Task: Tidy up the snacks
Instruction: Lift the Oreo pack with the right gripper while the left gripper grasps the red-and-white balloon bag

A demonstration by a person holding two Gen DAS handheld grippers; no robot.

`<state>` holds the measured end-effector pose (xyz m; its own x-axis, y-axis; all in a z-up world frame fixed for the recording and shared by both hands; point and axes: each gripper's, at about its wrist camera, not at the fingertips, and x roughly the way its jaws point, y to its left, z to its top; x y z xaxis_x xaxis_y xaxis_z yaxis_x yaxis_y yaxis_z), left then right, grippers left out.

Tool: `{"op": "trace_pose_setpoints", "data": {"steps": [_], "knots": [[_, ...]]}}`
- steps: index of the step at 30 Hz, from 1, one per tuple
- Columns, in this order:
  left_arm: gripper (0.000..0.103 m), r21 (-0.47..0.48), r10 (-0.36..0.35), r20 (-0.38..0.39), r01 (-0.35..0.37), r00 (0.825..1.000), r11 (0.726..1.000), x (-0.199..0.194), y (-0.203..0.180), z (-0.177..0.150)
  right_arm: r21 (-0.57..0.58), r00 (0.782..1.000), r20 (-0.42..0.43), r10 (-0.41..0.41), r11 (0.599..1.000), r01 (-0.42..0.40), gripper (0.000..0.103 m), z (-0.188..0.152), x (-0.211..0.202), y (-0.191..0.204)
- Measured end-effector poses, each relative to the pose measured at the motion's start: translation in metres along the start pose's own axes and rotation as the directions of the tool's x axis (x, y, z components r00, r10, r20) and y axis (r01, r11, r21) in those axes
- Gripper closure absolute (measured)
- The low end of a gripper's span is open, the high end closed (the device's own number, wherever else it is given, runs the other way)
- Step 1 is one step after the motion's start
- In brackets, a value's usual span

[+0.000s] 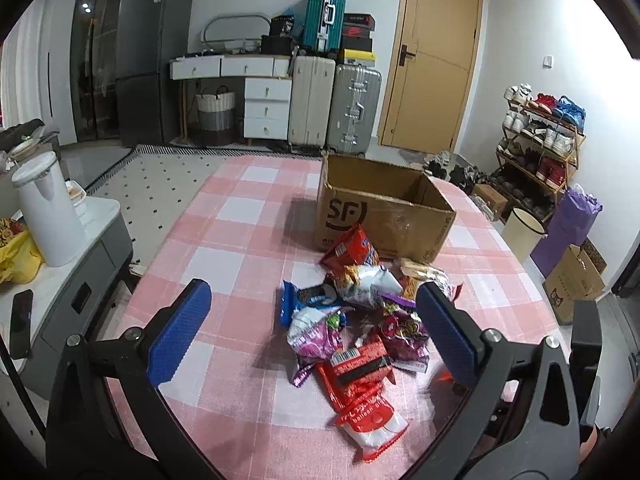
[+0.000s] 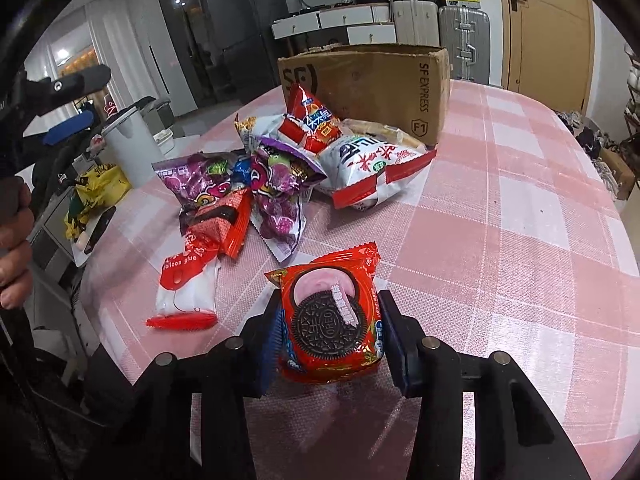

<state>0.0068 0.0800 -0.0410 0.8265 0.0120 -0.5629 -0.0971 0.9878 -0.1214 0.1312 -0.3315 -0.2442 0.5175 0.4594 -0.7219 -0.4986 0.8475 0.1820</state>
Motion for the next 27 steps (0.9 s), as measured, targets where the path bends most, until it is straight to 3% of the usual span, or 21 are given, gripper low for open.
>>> {"op": "trace_pose_setpoints", "data": {"steps": [8,14,19,27], "knots": [[0.001,0.007,-0.041,-0.063,0.041,0.997,0.999,0.006,-0.004,-0.012,0.002,1.0,0.022,0.018,1.0,-0.018,0.058,0.0,-0.006,0.001],[0.001,0.036,-0.102,-0.146,0.108,0.984,0.993,0.019,-0.011,-0.027,0.011,0.999,0.033,0.017,1.0,-0.017,0.058,-0.002,-0.009,-0.002],[0.001,0.066,-0.161,-0.252,0.183,0.954,0.981,0.035,-0.02,-0.046,0.012,0.999,0.039,0.019,1.0,-0.019,0.058,-0.003,-0.01,-0.003],[0.001,0.096,-0.157,-0.369,0.206,0.916,0.974,0.062,-0.03,-0.076,0.019,0.999,0.04,0.015,1.0,-0.015,0.058,-0.005,-0.01,-0.005]]}}
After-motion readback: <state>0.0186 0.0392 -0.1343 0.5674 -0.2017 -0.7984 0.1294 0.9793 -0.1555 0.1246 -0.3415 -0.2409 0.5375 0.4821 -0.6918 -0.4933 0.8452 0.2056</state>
